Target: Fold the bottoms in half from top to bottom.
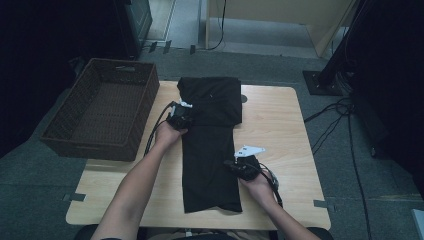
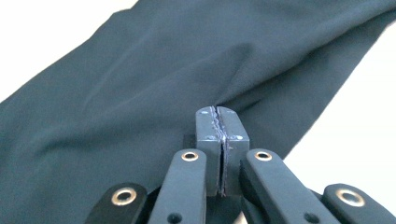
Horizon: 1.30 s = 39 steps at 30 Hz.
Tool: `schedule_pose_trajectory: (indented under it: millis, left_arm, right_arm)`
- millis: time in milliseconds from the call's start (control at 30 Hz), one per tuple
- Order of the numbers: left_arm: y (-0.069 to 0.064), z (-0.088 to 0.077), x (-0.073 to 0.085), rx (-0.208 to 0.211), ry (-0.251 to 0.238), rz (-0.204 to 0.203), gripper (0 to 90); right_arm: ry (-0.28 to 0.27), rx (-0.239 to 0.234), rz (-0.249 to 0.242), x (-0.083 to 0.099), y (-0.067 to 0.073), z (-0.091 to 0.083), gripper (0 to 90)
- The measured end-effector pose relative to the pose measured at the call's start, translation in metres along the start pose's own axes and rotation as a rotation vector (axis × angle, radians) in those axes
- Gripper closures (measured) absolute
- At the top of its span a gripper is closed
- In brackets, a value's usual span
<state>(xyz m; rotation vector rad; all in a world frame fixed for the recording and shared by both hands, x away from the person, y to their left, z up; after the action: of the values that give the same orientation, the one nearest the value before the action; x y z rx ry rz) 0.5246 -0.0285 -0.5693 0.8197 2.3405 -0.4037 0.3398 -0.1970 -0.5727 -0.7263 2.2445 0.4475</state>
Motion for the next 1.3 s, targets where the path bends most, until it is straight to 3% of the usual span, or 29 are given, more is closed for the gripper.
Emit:
schedule_pose_trajectory:
  millis: [167, 200, 233, 267, 367, 600, 667, 767, 967, 1067, 1167, 1300]
  left_arm:
    - [0.002, -0.001, 0.002, 0.013, -0.001, -0.013, 76.6]
    - [0.002, -0.002, 0.002, 0.016, -0.002, -0.021, 76.7]
    - [0.002, -0.002, 0.002, 0.022, -0.004, -0.024, 77.2]
    - [0.002, -0.002, 0.003, 0.025, -0.009, -0.024, 78.2]
    - [0.002, -0.004, 0.002, 0.038, -0.018, -0.036, 84.2]
    - [0.001, -0.008, 0.003, 0.066, -0.027, -0.033, 87.5]
    - [0.002, -0.007, 0.004, 0.074, -0.032, -0.048, 86.9]
    - [0.004, -0.006, 0.004, 0.066, -0.039, -0.061, 80.3]
    - [0.011, -0.007, 0.002, 0.061, -0.053, -0.105, 55.6]
    - [0.011, -0.006, 0.000, 0.098, -0.044, -0.128, 49.8]
    - [0.010, -0.002, -0.002, 0.117, -0.027, -0.123, 44.6]
    - [0.011, 0.002, -0.003, 0.124, -0.052, -0.145, 45.9]
  right_arm:
    - [0.023, 0.005, 0.016, 0.016, -0.006, -0.019, 89.4]
    - [0.015, 0.001, 0.023, 0.017, -0.008, -0.021, 86.3]
    - [0.007, -0.004, 0.029, 0.016, -0.010, -0.022, 75.5]
    - [-0.020, -0.001, 0.031, 0.013, -0.012, -0.021, 66.5]
    - [-0.083, 0.028, 0.032, 0.002, -0.023, -0.016, 57.5]
    - [-0.163, 0.076, 0.102, -0.033, -0.058, 0.000, 52.2]
    - [-0.160, 0.094, 0.118, -0.042, -0.070, 0.007, 51.7]
    - [-0.169, 0.122, 0.142, -0.056, -0.088, 0.019, 49.8]
    - [-0.175, 0.146, 0.153, -0.085, -0.115, 0.036, 42.0]
    - [-0.182, 0.173, 0.158, -0.099, -0.128, 0.045, 39.8]
    - [-0.193, 0.169, 0.176, -0.115, -0.138, 0.055, 39.8]
    - [-0.152, 0.161, 0.156, -0.124, -0.139, 0.072, 40.7]
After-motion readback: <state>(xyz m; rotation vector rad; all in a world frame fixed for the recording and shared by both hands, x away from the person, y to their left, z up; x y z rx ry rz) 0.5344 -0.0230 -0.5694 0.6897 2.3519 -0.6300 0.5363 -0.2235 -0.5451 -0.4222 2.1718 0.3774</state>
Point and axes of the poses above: each handheld gripper's, and its own axes: z roughly forward along the jaws, x roughly out of its underside, y roughly to its left, the point moved 9 cm from there along z, roughly forward along the jaws, and after that the axes turned 5 degrees about x, right-handed, at the moved point
